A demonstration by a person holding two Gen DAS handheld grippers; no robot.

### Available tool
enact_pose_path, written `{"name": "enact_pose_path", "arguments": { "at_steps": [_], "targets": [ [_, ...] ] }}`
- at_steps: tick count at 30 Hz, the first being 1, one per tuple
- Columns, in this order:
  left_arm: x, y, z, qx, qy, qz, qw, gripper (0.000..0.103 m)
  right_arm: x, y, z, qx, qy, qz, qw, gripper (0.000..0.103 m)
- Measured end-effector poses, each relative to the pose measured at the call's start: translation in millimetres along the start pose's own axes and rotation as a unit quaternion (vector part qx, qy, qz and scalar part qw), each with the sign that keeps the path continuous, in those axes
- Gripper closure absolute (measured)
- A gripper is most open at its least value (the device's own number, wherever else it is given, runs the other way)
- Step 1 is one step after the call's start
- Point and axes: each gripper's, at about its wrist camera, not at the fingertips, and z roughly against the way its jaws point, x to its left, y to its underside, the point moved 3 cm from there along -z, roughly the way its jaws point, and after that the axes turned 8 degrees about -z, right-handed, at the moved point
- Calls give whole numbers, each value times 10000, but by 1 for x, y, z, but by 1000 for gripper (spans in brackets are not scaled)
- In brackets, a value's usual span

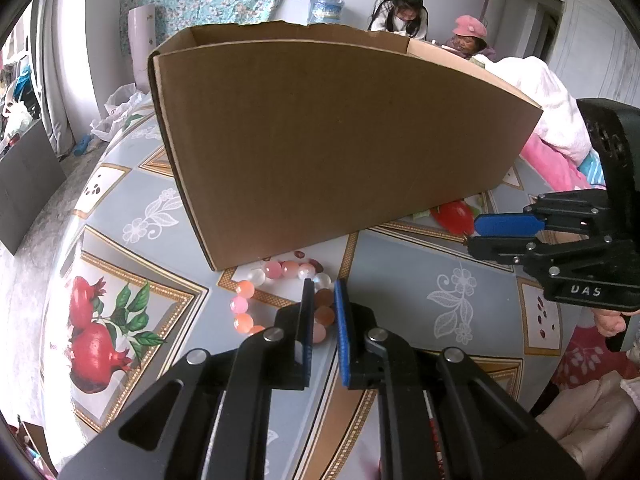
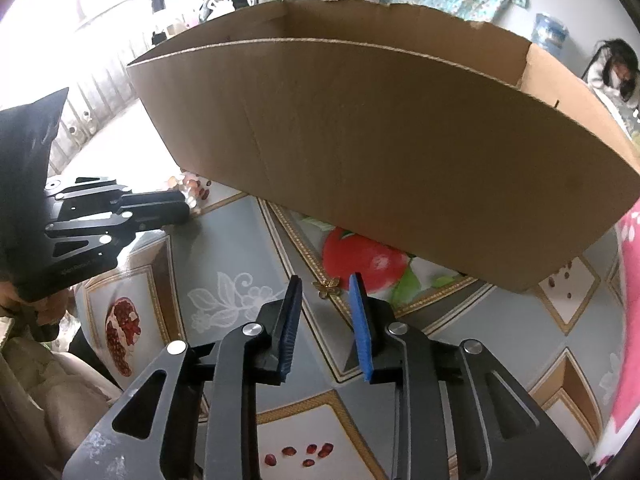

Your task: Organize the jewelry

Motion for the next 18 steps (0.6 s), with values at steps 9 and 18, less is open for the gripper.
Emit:
{"name": "enact_pose_path", "arguments": {
  "at_steps": [9,18],
  "targets": [
    [1,0,0,-15,47,25,10000,93,7,-5,-13,-25,274,-54,9996,85],
    [2,0,0,-16,39,27,10000,93,6,-3,-5,-76,251,-173,9995,93]
  ]
}}
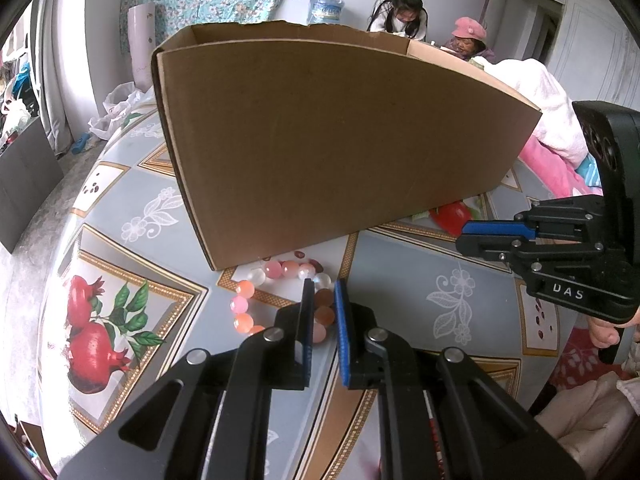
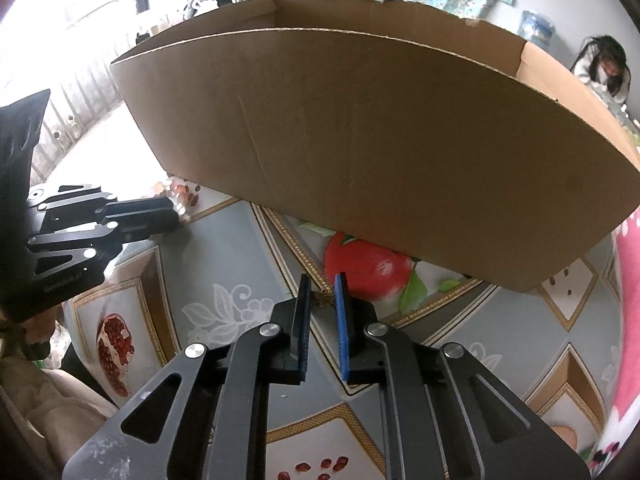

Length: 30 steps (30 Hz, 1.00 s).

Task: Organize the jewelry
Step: 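Lift and carry the bracelet and gold piece over the box with both tools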

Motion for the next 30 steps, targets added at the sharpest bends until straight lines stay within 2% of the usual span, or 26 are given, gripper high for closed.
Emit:
{"name": "enact_pose_path", "arguments": {
  "at_steps": [11,21,27,30],
  "targets": [
    [-1,-1,0,-41,-21,-64,10000,94,-22,5,34,-224,-87,-100,9997,93],
    [-1,-1,9,-41,-94,-9,9999,94,-27,12,73,-658,-160,-173,9976,93],
    [8,-17,47,-418,170,361,9983,94,-31,-3,108,-993,-407,-136,9941,93],
    [14,-37,77,-815,558,637,9931,94,-30,-17,130,-1249,-593,-130,9903,93]
  ]
}}
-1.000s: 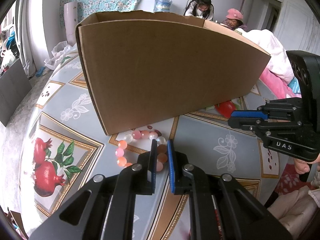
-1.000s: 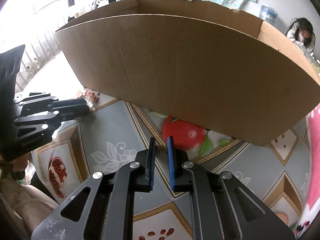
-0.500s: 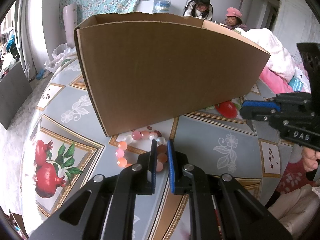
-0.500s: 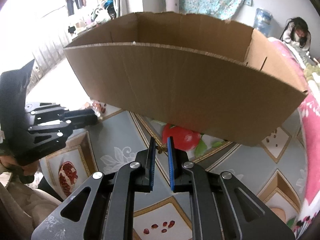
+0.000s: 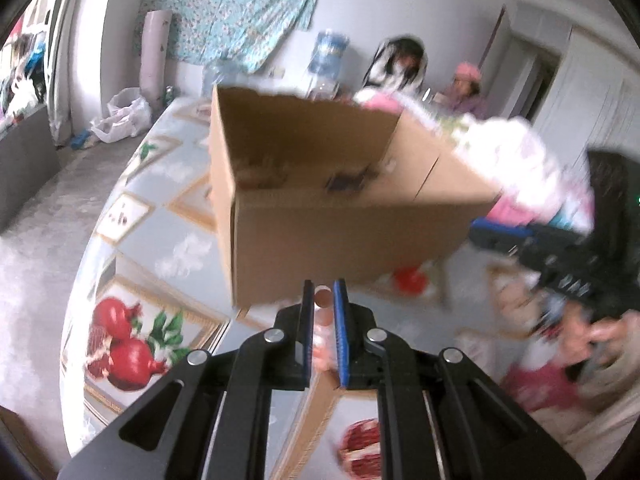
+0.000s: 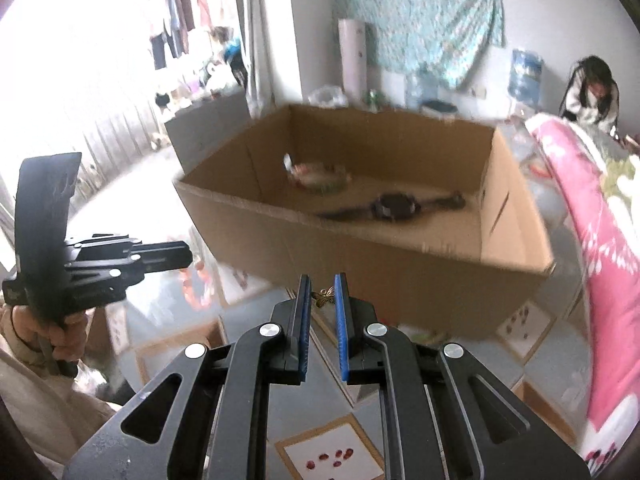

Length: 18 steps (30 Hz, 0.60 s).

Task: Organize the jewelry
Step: 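Lift and carry the bracelet and gold piece over the box with both tools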

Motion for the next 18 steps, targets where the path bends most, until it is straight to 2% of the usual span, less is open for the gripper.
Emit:
{"name": "enact_pose_path", "arguments": {
  "at_steps": [3,9,12,16,18],
  "targets": [
    [-8,-28,23,-397,367,43,9985,94,6,-20,13,-277,-145,30,9995,93],
    [-19,-72,47,-874,778,-13,9931,94,2,-53,31,-755,-251,65,9968,93],
    [-21,-91,50,-1041,736,-128,9918,94,-10,-68,32,-955,-169,80,9953,93],
    [-17,-108,32,-947,611,-157,9935,94,-29,-76,24,-1021,-110,-60,9947,93],
    [-16,-114,14,-737,593,-163,9954,94,-40,-78,18,-1011,-78,-160,9947,93]
  ]
}}
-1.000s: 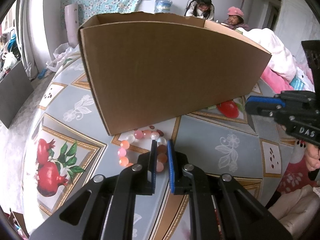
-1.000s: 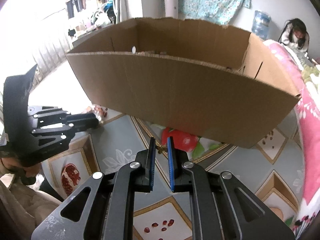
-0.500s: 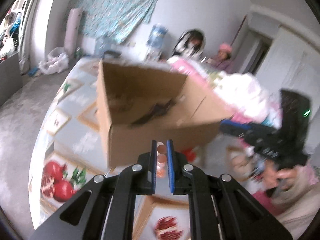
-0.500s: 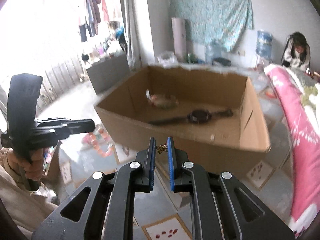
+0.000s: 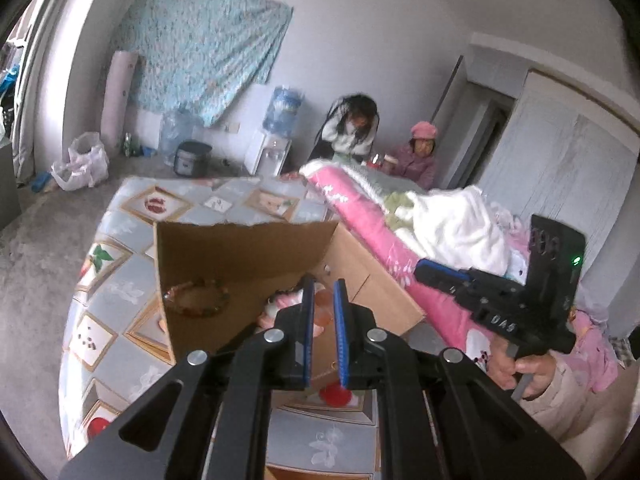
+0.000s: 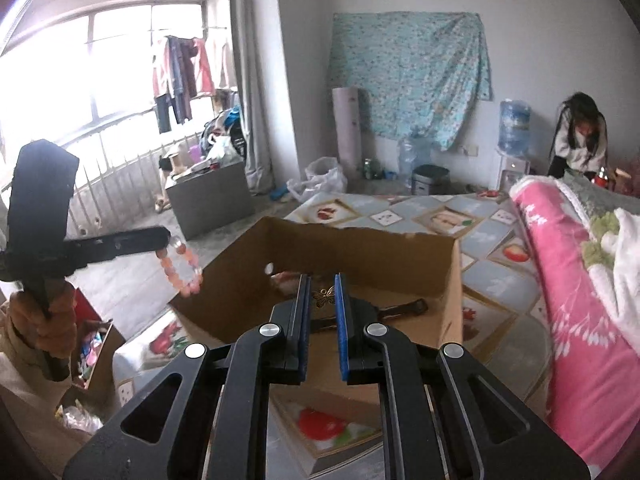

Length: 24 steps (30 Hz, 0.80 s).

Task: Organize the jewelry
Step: 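Lift and carry the bracelet and gold piece over the box with both tools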

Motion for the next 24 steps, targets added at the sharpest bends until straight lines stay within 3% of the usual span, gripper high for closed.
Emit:
{"name": "enact_pose_path", "arguments": {
  "at_steps": [10,17,19,24],
  "targets": [
    [-13,12,-105,1041,539,120,9930,94,-39,-6,-15,77,102,-401,9991,93],
    [-26,35,-158,1823,1029,452,9768,89,-51,-3,-17,132,180,-522,9984,93],
    [-25,38,-160,1874,1085,536,9748,70,-54,-1,-18,165,176,-567,9981,93],
    [-16,32,-135,1474,973,588,9825,69,-57,-3,-23,243,111,-669,9974,93]
  ]
}}
